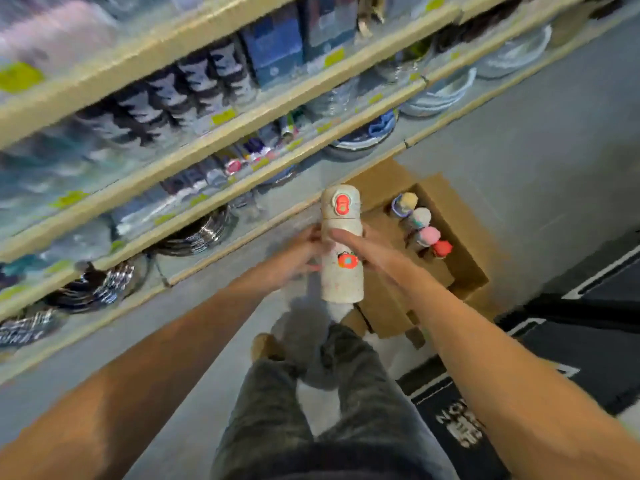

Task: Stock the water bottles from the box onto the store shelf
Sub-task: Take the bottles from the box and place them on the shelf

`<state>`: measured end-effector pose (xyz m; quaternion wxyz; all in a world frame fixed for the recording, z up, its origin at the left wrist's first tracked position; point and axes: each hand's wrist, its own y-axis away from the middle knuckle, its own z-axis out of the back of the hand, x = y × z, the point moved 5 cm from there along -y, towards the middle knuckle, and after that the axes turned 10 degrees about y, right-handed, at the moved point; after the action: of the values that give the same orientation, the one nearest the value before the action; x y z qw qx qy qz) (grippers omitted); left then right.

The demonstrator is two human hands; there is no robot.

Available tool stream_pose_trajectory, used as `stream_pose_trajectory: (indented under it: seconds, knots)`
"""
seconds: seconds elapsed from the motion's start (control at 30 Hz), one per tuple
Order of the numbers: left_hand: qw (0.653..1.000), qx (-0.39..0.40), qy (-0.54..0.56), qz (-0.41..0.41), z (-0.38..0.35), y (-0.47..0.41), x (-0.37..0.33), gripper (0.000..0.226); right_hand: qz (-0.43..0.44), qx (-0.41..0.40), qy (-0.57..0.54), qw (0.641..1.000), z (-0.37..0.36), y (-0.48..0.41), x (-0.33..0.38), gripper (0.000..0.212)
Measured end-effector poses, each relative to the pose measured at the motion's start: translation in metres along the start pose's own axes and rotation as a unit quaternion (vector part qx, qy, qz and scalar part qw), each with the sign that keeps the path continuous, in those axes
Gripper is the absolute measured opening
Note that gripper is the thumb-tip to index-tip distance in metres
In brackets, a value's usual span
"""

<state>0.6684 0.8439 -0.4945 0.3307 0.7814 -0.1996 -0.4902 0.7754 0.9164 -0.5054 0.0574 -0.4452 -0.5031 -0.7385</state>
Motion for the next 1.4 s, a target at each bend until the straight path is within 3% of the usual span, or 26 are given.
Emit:
stream_pose_trajectory:
  seconds: [0.13,0.23,0.3,0.5,0.67,0.77,0.83,0.93,1.03,1.2,1.4]
  knots:
    - [0.993,-0.069,0.090,-0.039,0.090,0.081,-0.008,0.030,0.055,0.109,0.103,0.987,-0.101,0.008,0.061,0.025]
    - [0.985,-0.091,0.128,-0.072,0.160,0.155,0.006,0.059,0.082,0.168,0.166,0.968,-0.188,0.016,0.093,0.033]
    - [0.979,-0.113,0.139,-0.092,0.203,0.204,0.016,0.066,0.086,0.202,0.188,0.957,-0.248,0.023,0.111,0.042]
    - [0.961,-0.181,0.144,-0.155,0.329,0.350,0.049,0.051,0.129,0.278,0.241,0.921,-0.442,0.064,0.163,0.023]
    - [0.937,-0.222,0.163,-0.215,0.421,0.469,0.076,0.055,0.180,0.345,0.306,0.869,-0.591,0.104,0.195,0.046]
    - [0.915,-0.276,0.174,-0.236,0.472,0.523,0.093,0.034,0.210,0.398,0.346,0.823,-0.665,0.134,0.216,0.023]
    - [0.900,-0.315,0.170,-0.248,0.500,0.555,0.102,0.026,0.228,0.415,0.361,0.803,-0.712,0.148,0.229,0.027]
    - [0.877,-0.356,0.182,-0.268,0.541,0.604,0.118,0.045,0.239,0.440,0.383,0.776,-0.785,0.160,0.239,0.048]
    - [0.862,-0.374,0.194,-0.280,0.589,0.644,0.142,0.042,0.250,0.469,0.414,0.739,-0.857,0.172,0.244,0.020]
    - [0.828,-0.426,0.232,-0.281,0.671,0.708,0.175,0.021,0.264,0.517,0.426,0.694,-0.977,0.183,0.252,0.022]
    - [0.804,-0.476,0.222,-0.279,0.766,0.810,0.200,0.036,0.267,0.521,0.436,0.683,-1.124,0.203,0.270,0.018]
